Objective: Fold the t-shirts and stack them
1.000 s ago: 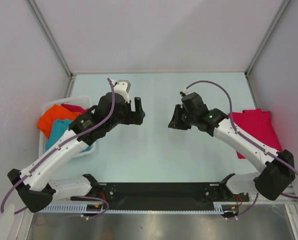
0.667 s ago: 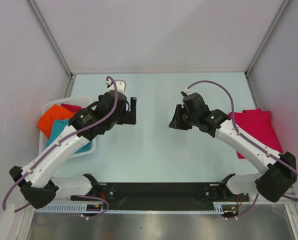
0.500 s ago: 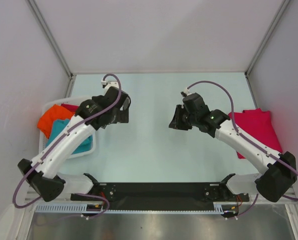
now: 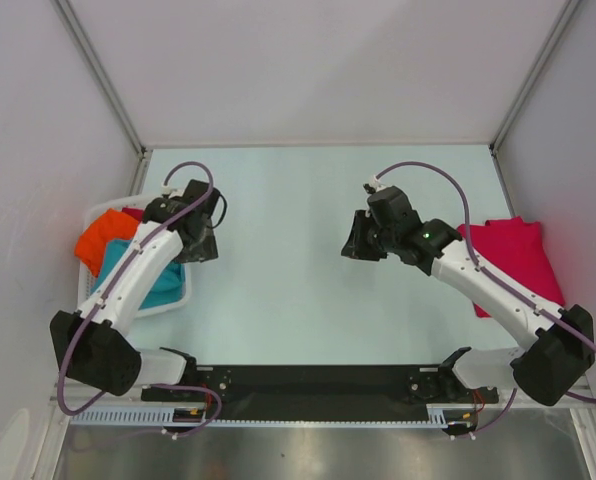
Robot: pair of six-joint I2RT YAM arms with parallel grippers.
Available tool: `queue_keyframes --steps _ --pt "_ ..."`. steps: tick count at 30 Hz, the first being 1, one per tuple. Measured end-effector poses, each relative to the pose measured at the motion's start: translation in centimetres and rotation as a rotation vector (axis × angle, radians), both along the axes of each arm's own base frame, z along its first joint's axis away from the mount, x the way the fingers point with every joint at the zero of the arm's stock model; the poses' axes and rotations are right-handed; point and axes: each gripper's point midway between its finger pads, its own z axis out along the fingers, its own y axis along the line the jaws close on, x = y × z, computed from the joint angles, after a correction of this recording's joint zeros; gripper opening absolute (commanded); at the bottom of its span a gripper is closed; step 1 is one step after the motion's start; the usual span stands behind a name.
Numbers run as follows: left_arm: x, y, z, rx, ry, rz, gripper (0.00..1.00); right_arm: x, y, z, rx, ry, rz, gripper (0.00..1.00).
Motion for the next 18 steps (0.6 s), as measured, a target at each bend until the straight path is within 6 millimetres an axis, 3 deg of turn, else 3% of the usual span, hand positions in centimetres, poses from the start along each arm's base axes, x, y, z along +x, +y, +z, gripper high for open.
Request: queue_keyframes --steps 6,13,16,18 --pt "-1.2 3.3 -1.5 -0.002 0.035 0.103 1.0 0.3 -0.5 0.0 -0.004 -0.007 -0.007 0.22" --pt "-1.3 2.5 -4.3 -0.085 0.074 0.098 0.98 0.7 -0.9 0.0 -0.008 -0.011 -0.015 0.22" --pt "-1.1 1.6 -5.3 -0.134 0.075 0.085 0.89 0.9 -1.3 0.0 -0.009 -0.013 -0.02 0.22" --pt "-1.1 1.0 -6.1 -0.165 0.084 0.078 0.7 1.0 -1.6 0.0 -0.01 -0.014 -0.024 0.22"
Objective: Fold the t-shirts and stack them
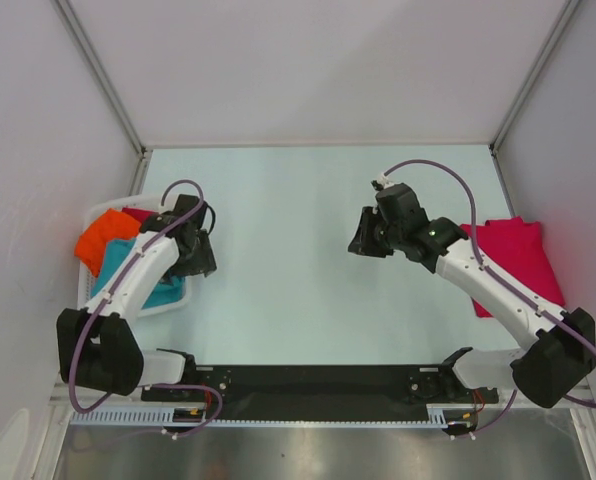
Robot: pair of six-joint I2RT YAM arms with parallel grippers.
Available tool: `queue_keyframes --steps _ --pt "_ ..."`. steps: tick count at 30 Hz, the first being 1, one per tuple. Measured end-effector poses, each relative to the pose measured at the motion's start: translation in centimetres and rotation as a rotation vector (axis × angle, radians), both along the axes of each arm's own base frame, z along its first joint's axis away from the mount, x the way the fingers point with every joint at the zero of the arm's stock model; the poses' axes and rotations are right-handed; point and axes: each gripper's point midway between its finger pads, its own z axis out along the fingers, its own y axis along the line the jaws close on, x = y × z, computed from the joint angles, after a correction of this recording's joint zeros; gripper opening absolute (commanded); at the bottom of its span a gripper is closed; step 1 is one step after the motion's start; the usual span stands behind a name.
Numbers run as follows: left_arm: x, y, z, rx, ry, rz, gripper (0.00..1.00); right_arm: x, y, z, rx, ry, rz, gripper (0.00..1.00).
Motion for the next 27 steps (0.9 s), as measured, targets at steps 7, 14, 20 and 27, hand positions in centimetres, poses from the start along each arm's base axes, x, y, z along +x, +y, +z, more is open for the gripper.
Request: queue_keyframes --steps 7,14,20,27 --pt "0.1 -1.1 -1.3 -0.058 0.006 -0.028 0.01 0.2 -0.9 0.1 0.007 -0.007 -0.016 0.22" --pt "0.1 -1.2 -1.3 -0.065 0.0 -0.032 0.0 0.5 -1.5 0.1 0.016 -0.007 -0.033 0.22" --pt "0.1 -1.5 -1.3 -0.033 0.0 -0.061 0.0 0.6 -1.9 0.1 0.02 -0.006 -0.04 0.22" --pt "0.2 -3.7 -2.2 0.012 0.022 -0.153 0.0 0.5 -1.8 0.3 0.028 -0.009 -0.035 0.22"
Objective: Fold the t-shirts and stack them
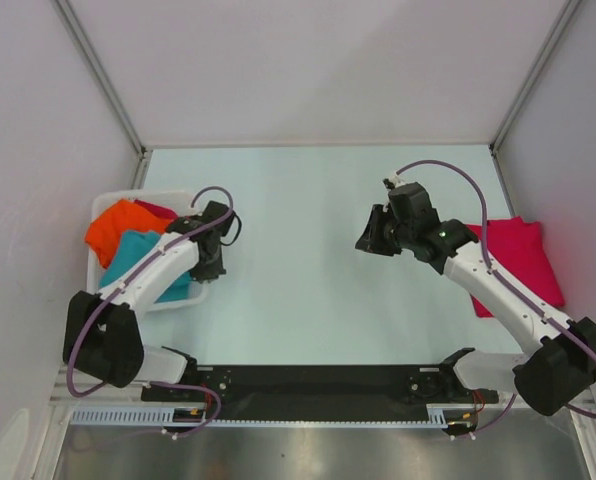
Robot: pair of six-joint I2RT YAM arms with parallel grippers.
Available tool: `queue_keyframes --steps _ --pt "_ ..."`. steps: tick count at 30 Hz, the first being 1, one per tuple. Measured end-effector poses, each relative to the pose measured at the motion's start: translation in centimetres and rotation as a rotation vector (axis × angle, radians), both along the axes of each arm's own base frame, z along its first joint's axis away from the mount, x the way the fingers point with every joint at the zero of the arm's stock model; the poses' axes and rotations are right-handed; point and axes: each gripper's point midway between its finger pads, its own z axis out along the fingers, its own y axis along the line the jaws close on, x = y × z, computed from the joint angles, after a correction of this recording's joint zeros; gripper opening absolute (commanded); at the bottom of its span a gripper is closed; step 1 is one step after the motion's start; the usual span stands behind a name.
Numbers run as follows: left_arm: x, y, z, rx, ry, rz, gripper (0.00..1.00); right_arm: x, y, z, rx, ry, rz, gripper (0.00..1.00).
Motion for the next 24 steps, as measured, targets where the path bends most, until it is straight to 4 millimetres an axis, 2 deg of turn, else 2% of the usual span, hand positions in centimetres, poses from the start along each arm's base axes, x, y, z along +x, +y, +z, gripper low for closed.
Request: queue_keyframes --steps 5,8,12,18,24 --pt "-0.7 -3.2 -2.1 -0.031 0.013 -0.09 0.0 -0.1 -0.2 0.5 0.007 -0.012 -0.003 0.22" --pt "-2.2 -4.6 -3.5 -0.077 0.009 -0.123 0.0 0.0 -0.5 0.9 0.014 -0.023 -0.011 0.22" --pt "-4.6 -5.7 -4.4 -0.167 0.029 -0.1 0.0 0.0 -0.6 1.2 0.021 -0.029 -0.013 0.22" --pt "-5.6 -7.3 -3.7 -0.297 0.039 -0.002 0.0 -0.1 -0.5 1.2 0.027 -0.027 -0.007 0.21" --pt "-5.3 -6.5 -1.8 -0.342 -0.009 0.078 0.0 -0.4 -0.7 2.0 0.04 -0.05 -0.009 0.22"
